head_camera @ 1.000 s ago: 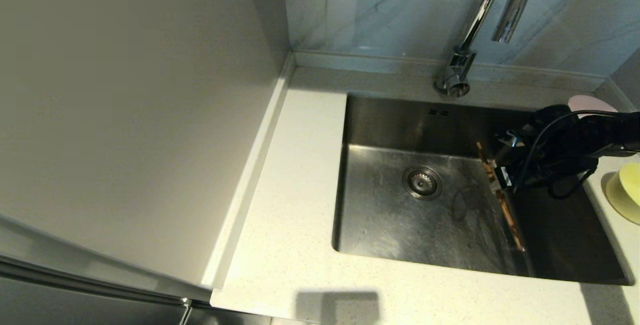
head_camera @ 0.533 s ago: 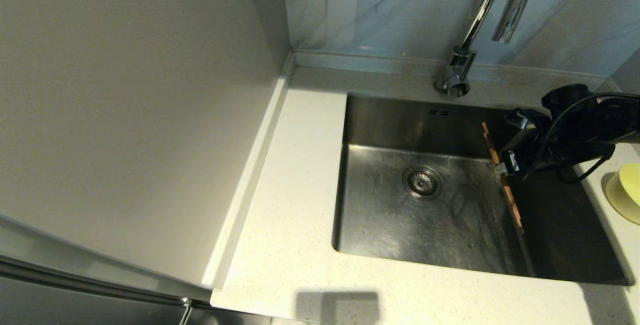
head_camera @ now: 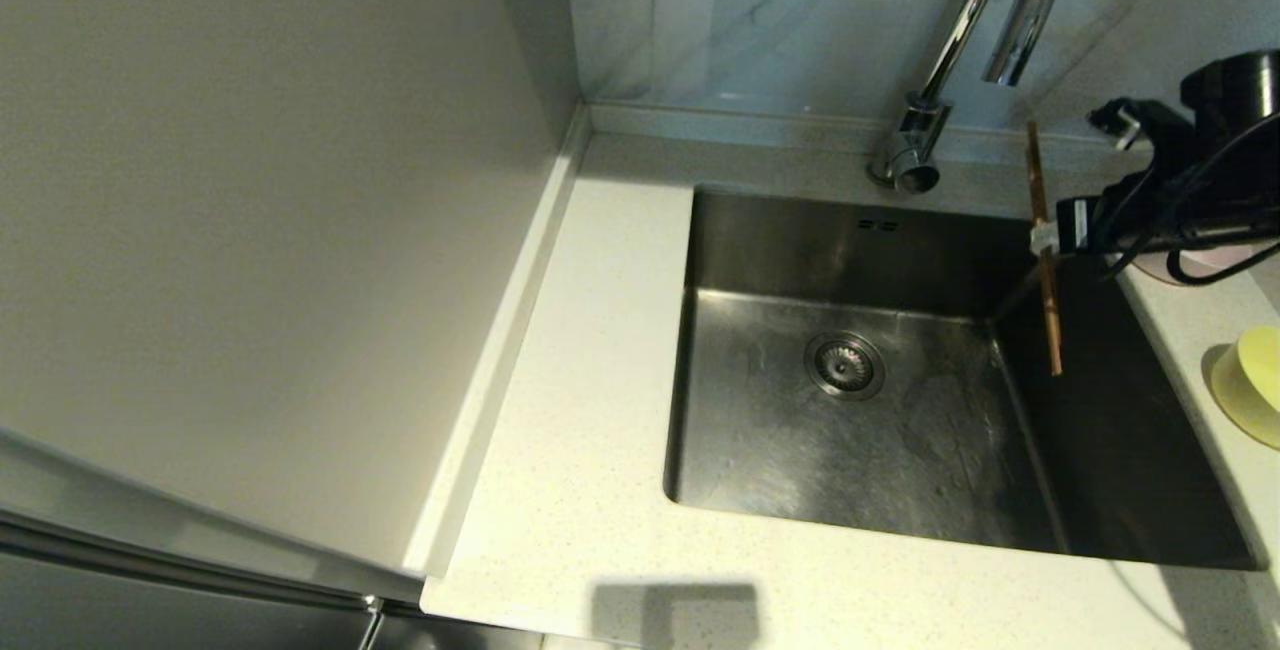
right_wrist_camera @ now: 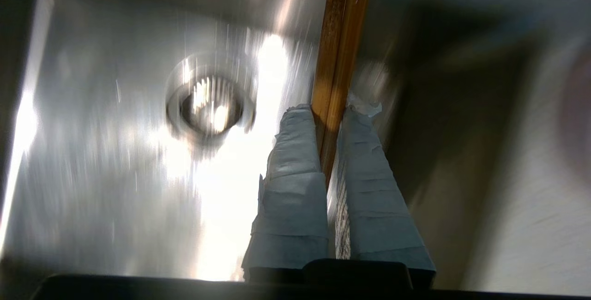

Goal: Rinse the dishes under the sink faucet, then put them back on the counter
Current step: Put the chopsticks back to the table from the sink

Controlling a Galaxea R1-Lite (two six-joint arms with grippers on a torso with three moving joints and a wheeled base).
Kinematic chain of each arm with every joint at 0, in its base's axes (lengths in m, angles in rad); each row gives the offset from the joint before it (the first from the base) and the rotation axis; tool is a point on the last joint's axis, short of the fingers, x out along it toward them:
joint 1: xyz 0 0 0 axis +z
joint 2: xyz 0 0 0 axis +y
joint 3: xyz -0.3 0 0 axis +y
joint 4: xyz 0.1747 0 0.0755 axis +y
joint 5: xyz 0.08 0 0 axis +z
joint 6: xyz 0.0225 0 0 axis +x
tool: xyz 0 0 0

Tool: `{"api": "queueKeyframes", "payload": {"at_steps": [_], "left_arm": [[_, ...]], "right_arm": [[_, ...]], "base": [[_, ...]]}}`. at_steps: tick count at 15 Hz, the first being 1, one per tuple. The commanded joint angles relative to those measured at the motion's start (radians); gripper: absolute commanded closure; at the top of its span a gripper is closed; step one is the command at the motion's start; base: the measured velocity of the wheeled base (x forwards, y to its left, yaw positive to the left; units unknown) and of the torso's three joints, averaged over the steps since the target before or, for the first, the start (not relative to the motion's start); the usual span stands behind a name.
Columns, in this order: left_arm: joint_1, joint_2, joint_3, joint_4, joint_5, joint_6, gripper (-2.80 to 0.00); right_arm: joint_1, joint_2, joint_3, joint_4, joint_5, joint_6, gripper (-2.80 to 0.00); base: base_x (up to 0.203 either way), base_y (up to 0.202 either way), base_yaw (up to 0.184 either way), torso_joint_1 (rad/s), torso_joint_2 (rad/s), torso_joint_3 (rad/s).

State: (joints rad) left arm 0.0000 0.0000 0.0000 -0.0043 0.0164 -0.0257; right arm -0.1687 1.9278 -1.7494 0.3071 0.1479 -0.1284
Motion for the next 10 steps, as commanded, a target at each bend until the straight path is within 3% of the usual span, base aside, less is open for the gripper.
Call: {"api": "queueKeyframes", "payload": {"at_steps": [1, 3, 7, 10], "left_arm": [[0.000, -0.003, 0.000, 0.000, 0.000, 0.000, 0.00], [0.000, -0.003, 0.000, 0.000, 0.000, -0.001, 0.00], [0.000, -0.003, 0.000, 0.000, 0.000, 0.000, 0.00], [0.000, -0.003, 0.000, 0.000, 0.000, 0.000, 0.00]], "right_arm": [[-0.021, -0.056, -0.060, -0.065, -0.003, 0.009, 0.00], [-0.035, -0.075, -0.066, -0.076, -0.004, 0.009, 0.00], [-0.042, -0.113, 0.139, -0.092, -0.022, 0.003, 0.00], [-0.053, -0.112, 0.017, -0.131, -0.027, 0.017, 0.00]], "base": [[0.000, 0.000, 0.000, 0.000, 0.00, 0.000], [0.000, 0.000, 0.000, 0.000, 0.00, 0.000], [0.000, 0.000, 0.000, 0.000, 0.00, 0.000], [0.000, 0.000, 0.000, 0.000, 0.00, 0.000]]}}
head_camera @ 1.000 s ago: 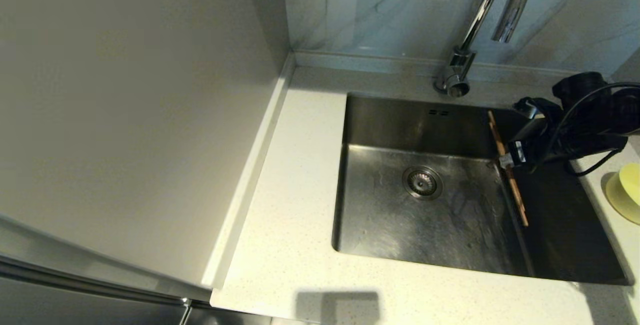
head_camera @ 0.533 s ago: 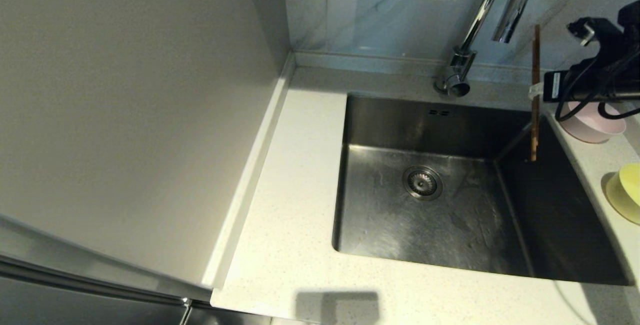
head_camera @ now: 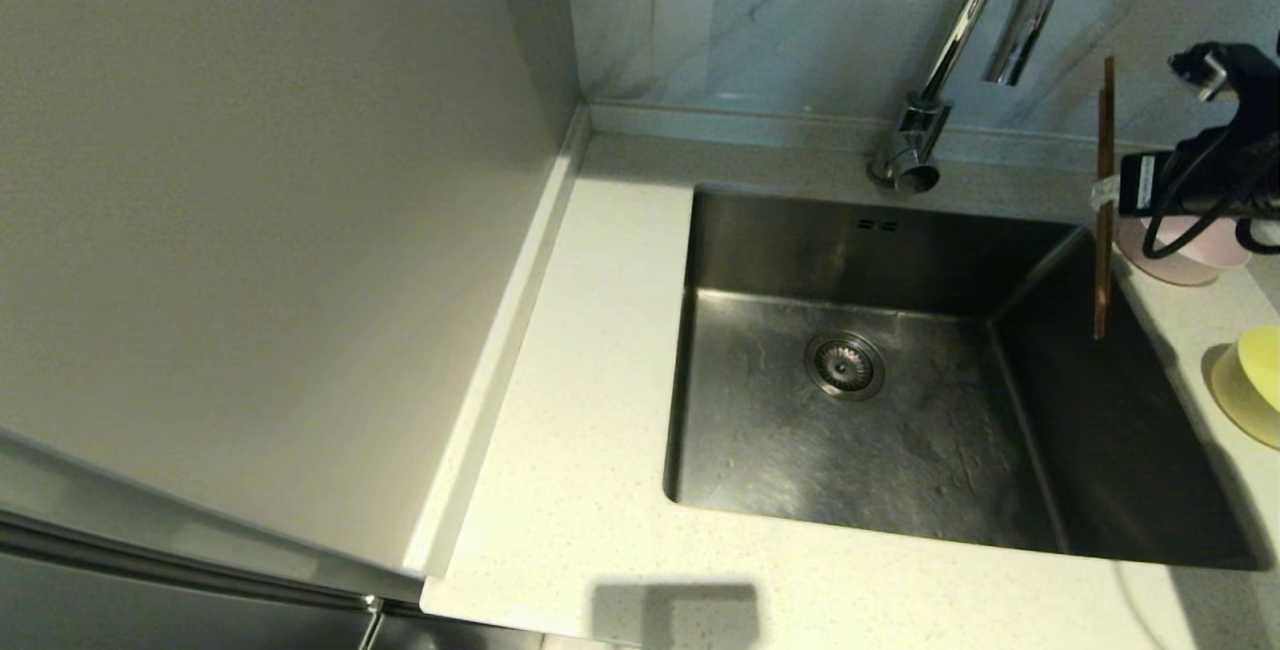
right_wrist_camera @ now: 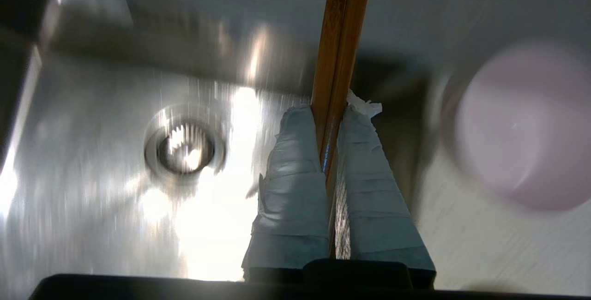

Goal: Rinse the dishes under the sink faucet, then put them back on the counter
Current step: Put the chopsticks back to the table from the sink

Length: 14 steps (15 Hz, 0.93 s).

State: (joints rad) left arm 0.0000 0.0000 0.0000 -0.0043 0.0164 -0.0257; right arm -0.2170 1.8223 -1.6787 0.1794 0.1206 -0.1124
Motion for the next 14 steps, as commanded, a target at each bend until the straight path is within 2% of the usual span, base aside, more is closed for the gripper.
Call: {"api": "queueKeyframes", "payload": {"at_steps": [1, 2, 5, 7, 10, 12, 13, 14], "left_arm": [[0.000, -0.003, 0.000, 0.000, 0.000, 0.000, 0.00], [0.000, -0.003, 0.000, 0.000, 0.000, 0.000, 0.00], [0.000, -0.003, 0.000, 0.000, 0.000, 0.000, 0.00], [0.000, -0.003, 0.000, 0.000, 0.000, 0.000, 0.00], [0.000, -0.003, 0.000, 0.000, 0.000, 0.000, 0.00], [0.000, -0.003, 0.000, 0.000, 0.000, 0.000, 0.00], [0.000, -0.003, 0.000, 0.000, 0.000, 0.000, 0.00], [0.000, -0.003, 0.000, 0.000, 0.000, 0.000, 0.00]], "right_arm": [[-0.006, -0.008, -0.094, -0.009, 0.000, 0.006, 0.00], [-0.007, -0.015, -0.097, -0.017, -0.001, 0.009, 0.00], [-0.010, -0.037, 0.039, -0.099, -0.003, 0.013, 0.00], [-0.011, -0.058, 0.007, -0.122, -0.006, 0.017, 0.00], [-0.012, -0.108, 0.077, -0.131, -0.011, 0.012, 0.00], [-0.013, -0.105, -0.005, -0.070, -0.043, 0.002, 0.00], [-0.018, -0.108, -0.022, -0.054, -0.074, -0.027, 0.00], [-0.040, -0.111, -0.002, -0.041, -0.104, -0.102, 0.00]], "base": [[0.000, 0.000, 0.000, 0.000, 0.00, 0.000], [0.000, 0.000, 0.000, 0.000, 0.00, 0.000], [0.000, 0.000, 0.000, 0.000, 0.00, 0.000], [0.000, 0.000, 0.000, 0.000, 0.00, 0.000], [0.000, 0.000, 0.000, 0.000, 0.00, 0.000], [0.000, 0.000, 0.000, 0.000, 0.00, 0.000], [0.000, 0.000, 0.000, 0.000, 0.00, 0.000], [0.000, 0.000, 0.000, 0.000, 0.00, 0.000]]}}
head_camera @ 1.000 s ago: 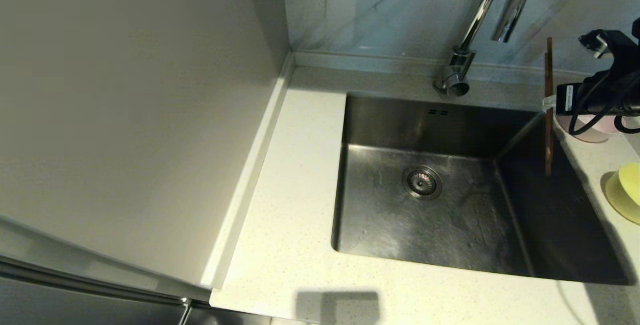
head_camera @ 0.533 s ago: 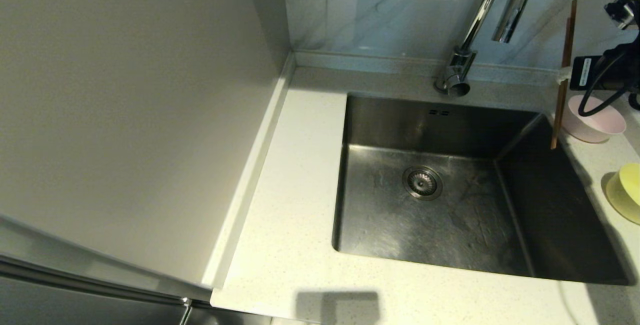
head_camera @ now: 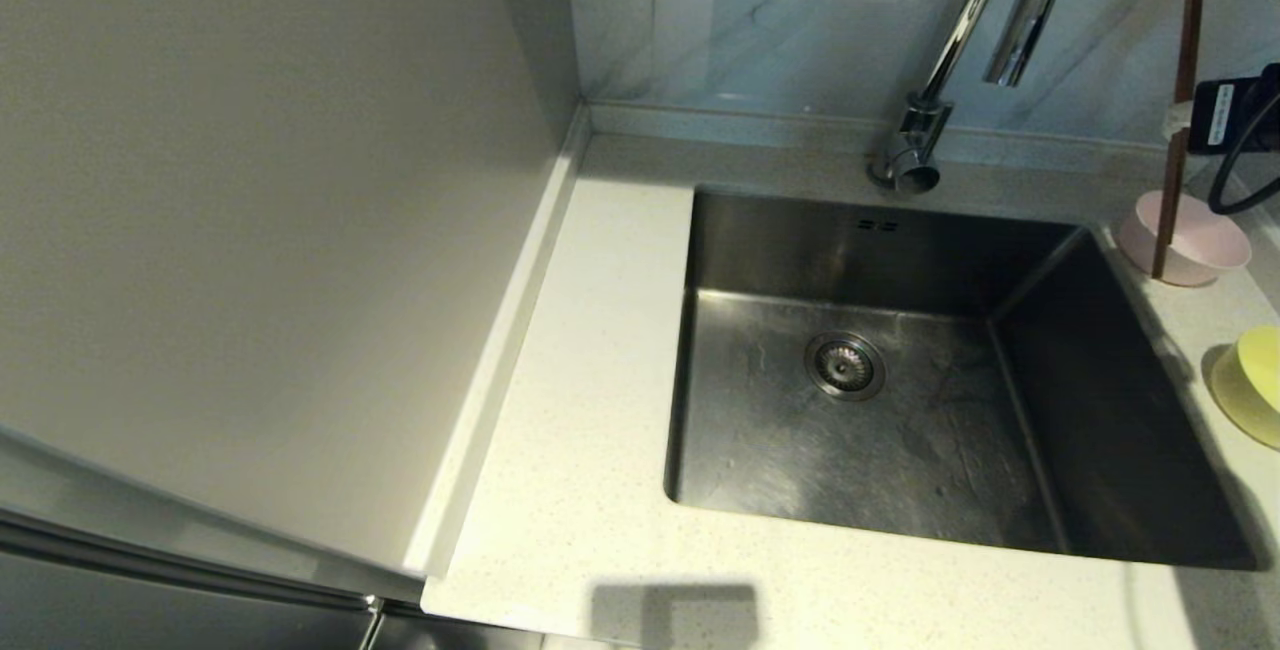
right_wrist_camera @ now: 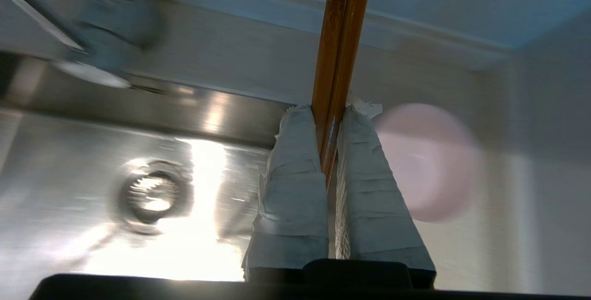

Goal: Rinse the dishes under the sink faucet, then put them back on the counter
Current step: Put the chopsticks back to the table from the sink

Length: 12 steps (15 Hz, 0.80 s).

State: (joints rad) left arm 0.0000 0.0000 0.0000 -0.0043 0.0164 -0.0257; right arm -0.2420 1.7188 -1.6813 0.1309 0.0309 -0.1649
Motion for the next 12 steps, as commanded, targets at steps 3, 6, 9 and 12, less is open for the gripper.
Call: {"api": "queueKeyframes", "payload": {"at_steps": [3, 6, 9, 12], "left_arm": [[0.000, -0.003, 0.000, 0.000, 0.000, 0.000, 0.00], [0.000, -0.003, 0.000, 0.000, 0.000, 0.000, 0.00], [0.000, -0.003, 0.000, 0.000, 0.000, 0.000, 0.00], [0.000, -0.003, 0.000, 0.000, 0.000, 0.000, 0.00]], "right_arm": [[-0.117, 0.009, -0.045, 0.034, -0.056, -0.363, 0.00], [-0.184, 0.033, -0.070, 0.061, -0.062, -0.479, 0.00], [-0.209, 0.068, -0.068, 0.108, -0.062, -0.533, 0.00], [-0.210, 0.094, -0.076, 0.144, -0.075, -0.544, 0.00]], "base": [[0.000, 0.000, 0.000, 0.000, 0.00, 0.000], [0.000, 0.000, 0.000, 0.000, 0.00, 0.000], [0.000, 0.000, 0.000, 0.000, 0.00, 0.000], [0.000, 0.000, 0.000, 0.000, 0.00, 0.000]]}}
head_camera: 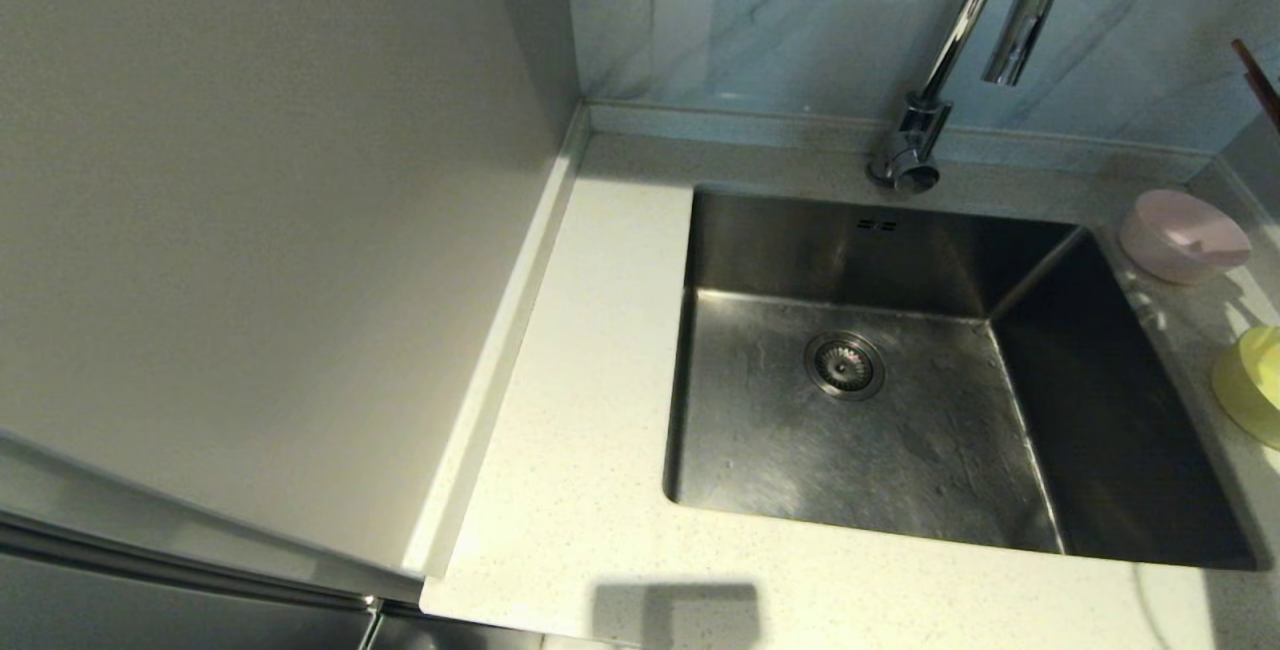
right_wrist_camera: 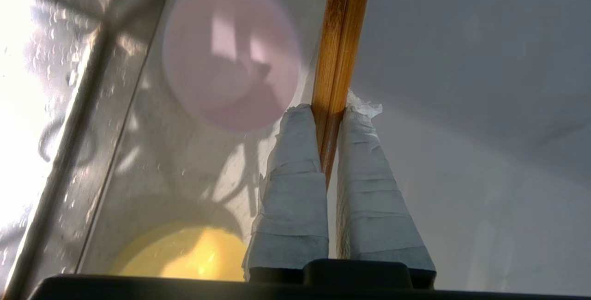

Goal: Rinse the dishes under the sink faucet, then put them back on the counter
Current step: Put the chopsticks back to the table from the sink

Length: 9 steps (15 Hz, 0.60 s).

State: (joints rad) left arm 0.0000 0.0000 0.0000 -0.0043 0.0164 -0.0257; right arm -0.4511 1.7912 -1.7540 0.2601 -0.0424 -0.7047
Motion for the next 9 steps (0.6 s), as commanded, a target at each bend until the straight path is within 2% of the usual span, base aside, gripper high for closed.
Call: {"api": "queueKeyframes", "payload": {"at_steps": [1, 4, 5, 6, 8, 9], "left_arm": [[0.000, -0.003, 0.000, 0.000, 0.000, 0.000, 0.00], [0.000, -0.003, 0.000, 0.000, 0.000, 0.000, 0.00], [0.000, -0.003, 0.000, 0.000, 0.000, 0.000, 0.00], [0.000, -0.003, 0.000, 0.000, 0.000, 0.000, 0.00], [0.000, -0.003, 0.000, 0.000, 0.000, 0.000, 0.00], [0.000, -0.003, 0.000, 0.000, 0.000, 0.000, 0.00]], "right_arm": [[0.001, 0.026, -0.019, 0.050, -0.002, -0.003, 0.00], [0.002, 0.040, -0.154, 0.283, -0.006, 0.029, 0.00], [0.005, 0.055, -0.223, 0.394, -0.007, 0.077, 0.00], [0.012, 0.067, -0.251, 0.445, -0.016, 0.119, 0.00], [0.020, 0.107, -0.248, 0.448, -0.079, 0.186, 0.00], [0.019, 0.116, -0.248, 0.449, -0.092, 0.191, 0.00]], "base": [[0.000, 0.000, 0.000, 0.000, 0.00, 0.000], [0.000, 0.000, 0.000, 0.000, 0.00, 0.000], [0.000, 0.000, 0.000, 0.000, 0.00, 0.000], [0.000, 0.000, 0.000, 0.000, 0.00, 0.000], [0.000, 0.000, 0.000, 0.000, 0.00, 0.000], [0.000, 0.000, 0.000, 0.000, 0.00, 0.000]]}}
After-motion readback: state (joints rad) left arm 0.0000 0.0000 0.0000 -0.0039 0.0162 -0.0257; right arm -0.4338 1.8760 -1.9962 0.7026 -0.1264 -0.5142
